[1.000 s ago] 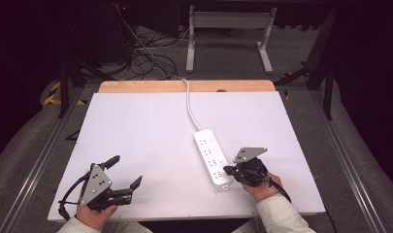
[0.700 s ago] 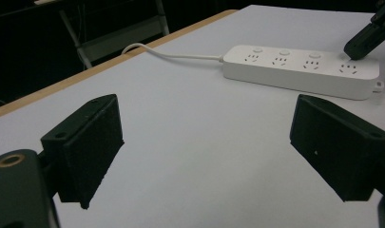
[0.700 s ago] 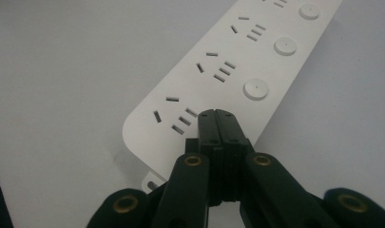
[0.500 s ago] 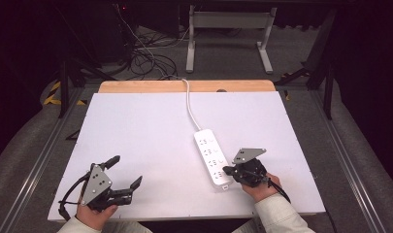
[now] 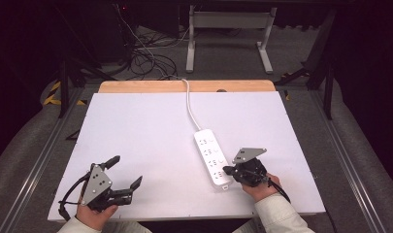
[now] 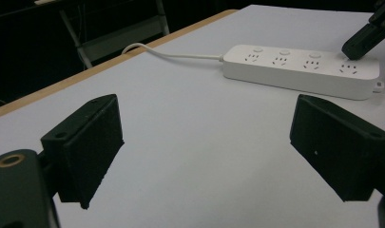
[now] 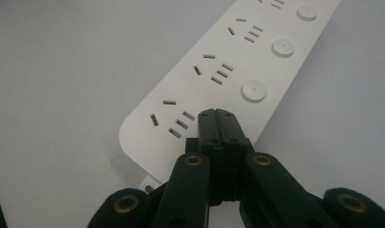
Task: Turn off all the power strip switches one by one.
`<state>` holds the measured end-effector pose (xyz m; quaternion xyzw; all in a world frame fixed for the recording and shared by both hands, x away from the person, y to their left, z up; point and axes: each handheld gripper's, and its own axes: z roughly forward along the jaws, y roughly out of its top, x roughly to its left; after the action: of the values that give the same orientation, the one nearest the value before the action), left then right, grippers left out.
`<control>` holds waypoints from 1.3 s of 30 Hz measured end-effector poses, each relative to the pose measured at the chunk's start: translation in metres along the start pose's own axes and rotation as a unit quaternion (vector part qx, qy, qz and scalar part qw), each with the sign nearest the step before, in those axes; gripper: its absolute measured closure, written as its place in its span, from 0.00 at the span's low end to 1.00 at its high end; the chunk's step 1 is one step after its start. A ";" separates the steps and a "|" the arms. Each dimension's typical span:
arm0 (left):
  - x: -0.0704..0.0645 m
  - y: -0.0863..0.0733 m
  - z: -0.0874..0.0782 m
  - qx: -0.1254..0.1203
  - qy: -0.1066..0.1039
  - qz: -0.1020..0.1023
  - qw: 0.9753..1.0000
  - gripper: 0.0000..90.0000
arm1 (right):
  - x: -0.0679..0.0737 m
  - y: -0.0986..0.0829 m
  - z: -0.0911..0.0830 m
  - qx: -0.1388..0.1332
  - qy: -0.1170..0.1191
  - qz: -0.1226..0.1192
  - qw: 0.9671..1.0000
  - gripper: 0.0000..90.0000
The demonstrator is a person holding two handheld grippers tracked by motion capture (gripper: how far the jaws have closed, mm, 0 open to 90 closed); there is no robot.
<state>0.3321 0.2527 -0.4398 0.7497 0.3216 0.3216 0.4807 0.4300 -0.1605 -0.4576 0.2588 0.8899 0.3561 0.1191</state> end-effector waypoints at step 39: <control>0.001 0.001 0.000 0.000 0.000 -0.002 1.000 0.12 | 0.009 0.011 -0.039 -0.137 -0.014 -0.025 0.990 0.73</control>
<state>0.3329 0.2531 -0.4392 0.7489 0.3229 0.3213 0.4814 0.4115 -0.1712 -0.4220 0.2227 0.8370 0.4682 0.1750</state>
